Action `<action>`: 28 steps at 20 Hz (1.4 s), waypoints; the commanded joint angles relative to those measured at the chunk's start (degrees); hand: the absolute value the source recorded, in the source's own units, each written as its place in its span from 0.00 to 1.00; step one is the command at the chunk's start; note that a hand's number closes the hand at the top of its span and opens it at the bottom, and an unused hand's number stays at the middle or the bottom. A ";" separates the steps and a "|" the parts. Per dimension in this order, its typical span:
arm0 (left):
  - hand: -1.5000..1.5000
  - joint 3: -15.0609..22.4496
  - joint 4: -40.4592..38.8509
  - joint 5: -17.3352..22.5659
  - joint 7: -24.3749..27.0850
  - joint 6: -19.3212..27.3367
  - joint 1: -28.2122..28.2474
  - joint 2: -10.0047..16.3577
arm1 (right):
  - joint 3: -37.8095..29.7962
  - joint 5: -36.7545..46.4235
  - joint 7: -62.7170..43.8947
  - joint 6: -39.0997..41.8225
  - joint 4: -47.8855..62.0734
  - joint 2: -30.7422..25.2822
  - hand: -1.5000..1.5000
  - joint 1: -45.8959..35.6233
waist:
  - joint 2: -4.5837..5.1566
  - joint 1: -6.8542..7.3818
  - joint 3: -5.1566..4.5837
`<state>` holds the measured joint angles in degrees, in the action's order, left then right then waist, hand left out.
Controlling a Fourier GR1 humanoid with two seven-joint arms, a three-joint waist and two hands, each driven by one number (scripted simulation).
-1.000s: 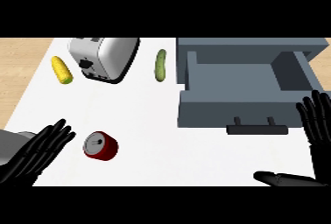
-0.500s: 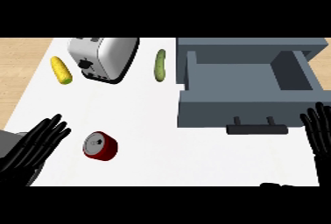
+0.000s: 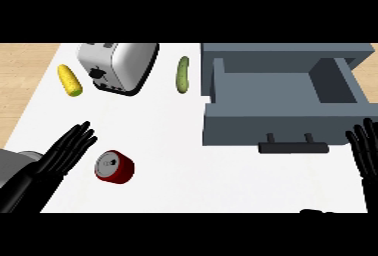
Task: Pick up the can, place it into the drawer and close the drawer
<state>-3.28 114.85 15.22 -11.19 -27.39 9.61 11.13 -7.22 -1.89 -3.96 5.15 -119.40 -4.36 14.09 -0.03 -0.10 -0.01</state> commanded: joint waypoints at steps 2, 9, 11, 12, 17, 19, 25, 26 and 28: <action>0.00 -1.14 -6.37 -4.23 5.01 -1.92 -0.73 -0.88 | 1.45 1.22 -1.98 -0.70 -1.10 1.62 0.00 -0.83 | 0.01 0.03 -0.01; 0.00 1.19 -11.44 -10.58 7.95 2.19 -4.32 -5.12 | -1.21 0.16 5.17 2.74 2.83 1.94 0.00 2.25 | 0.00 -0.10 0.01; 0.00 -0.18 -12.65 -10.79 10.01 0.63 -2.15 -3.89 | -5.16 -3.30 -2.79 2.87 1.02 -1.83 0.00 -2.86 | 0.01 0.08 0.00; 0.00 0.66 -15.19 -12.52 12.68 0.36 -2.95 -4.46 | -3.60 -1.68 2.27 4.50 0.25 0.31 0.00 2.61 | -0.01 -0.07 0.00; 0.00 -0.26 -18.31 -14.97 17.98 0.12 -0.84 -4.24 | -5.34 -3.53 2.37 6.07 0.00 -0.26 0.00 2.32 | -0.02 -0.01 0.00; 0.00 -0.74 -21.18 -16.74 20.51 0.63 -1.46 -4.14 | -2.94 1.11 3.52 3.58 4.12 1.56 0.00 -0.29 | 0.01 0.08 0.00; 0.00 -4.75 -35.60 -18.26 29.70 -1.30 -7.25 -0.59 | -5.52 -1.61 3.63 6.38 1.10 1.04 0.00 3.29 | 0.02 -0.23 -0.01; 0.00 -5.52 -36.28 -17.22 29.17 -3.02 -6.97 0.65 | -5.36 -1.29 0.81 5.35 2.23 0.07 0.00 -1.50 | 0.03 -0.04 -0.01; 0.00 -6.21 -35.66 -17.28 28.74 -2.46 -8.14 1.00 | -5.20 -0.97 2.17 6.03 1.56 1.66 0.00 1.80 | 0.01 -0.07 0.00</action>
<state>-7.85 82.52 -1.92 15.92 -29.00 3.56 10.57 -12.23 -3.37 -2.70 10.44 -118.39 -3.52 14.67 -0.02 -0.17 -0.02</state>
